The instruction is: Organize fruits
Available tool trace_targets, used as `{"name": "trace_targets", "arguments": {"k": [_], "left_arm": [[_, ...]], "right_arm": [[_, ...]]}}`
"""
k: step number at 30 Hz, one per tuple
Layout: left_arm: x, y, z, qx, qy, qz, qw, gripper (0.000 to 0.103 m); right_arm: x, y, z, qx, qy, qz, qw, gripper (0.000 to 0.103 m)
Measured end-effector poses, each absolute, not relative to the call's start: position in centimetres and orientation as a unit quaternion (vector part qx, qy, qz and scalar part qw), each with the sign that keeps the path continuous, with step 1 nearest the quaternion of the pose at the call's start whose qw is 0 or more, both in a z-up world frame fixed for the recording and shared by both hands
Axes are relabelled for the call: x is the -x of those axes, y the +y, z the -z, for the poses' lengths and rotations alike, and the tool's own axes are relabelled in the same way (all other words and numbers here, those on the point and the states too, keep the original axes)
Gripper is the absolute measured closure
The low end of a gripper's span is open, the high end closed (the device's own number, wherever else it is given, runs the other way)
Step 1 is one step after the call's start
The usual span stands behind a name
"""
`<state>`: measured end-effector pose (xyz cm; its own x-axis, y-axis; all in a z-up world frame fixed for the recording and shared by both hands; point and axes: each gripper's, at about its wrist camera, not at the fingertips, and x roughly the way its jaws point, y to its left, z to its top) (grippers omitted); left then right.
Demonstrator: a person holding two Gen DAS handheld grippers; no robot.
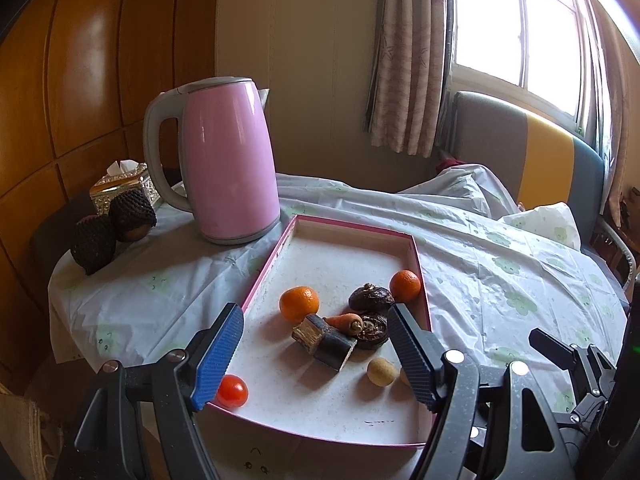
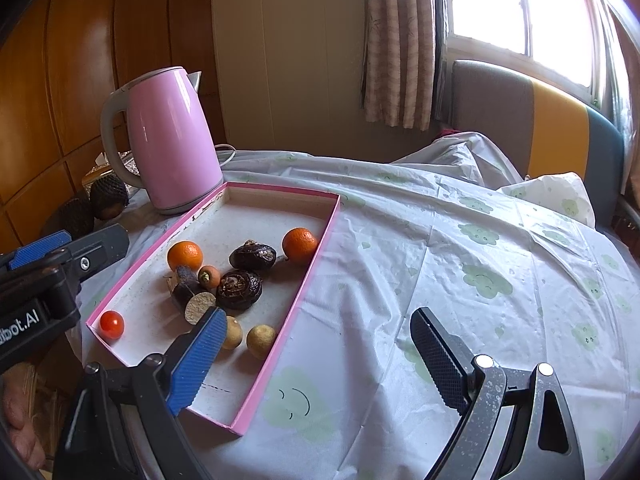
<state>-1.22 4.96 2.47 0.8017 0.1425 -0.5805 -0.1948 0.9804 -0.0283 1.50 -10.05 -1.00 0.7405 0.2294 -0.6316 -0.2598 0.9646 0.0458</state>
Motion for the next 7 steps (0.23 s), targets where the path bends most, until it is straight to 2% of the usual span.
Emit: {"name": "trace_targets", "arguments": {"k": [4,7], "left_arm": [[1.23,4.82,-2.60,0.036,0.292,-0.091,0.951,0.037],[1.06,4.80,-2.59,0.040,0.298,-0.084,0.950,0.037]], "right_arm": [[-1.75,-10.29,1.34,0.021,0.339,-0.129,0.932,0.010],[-1.86,-10.50,1.46,0.018,0.341,-0.128,0.931,0.010]]}}
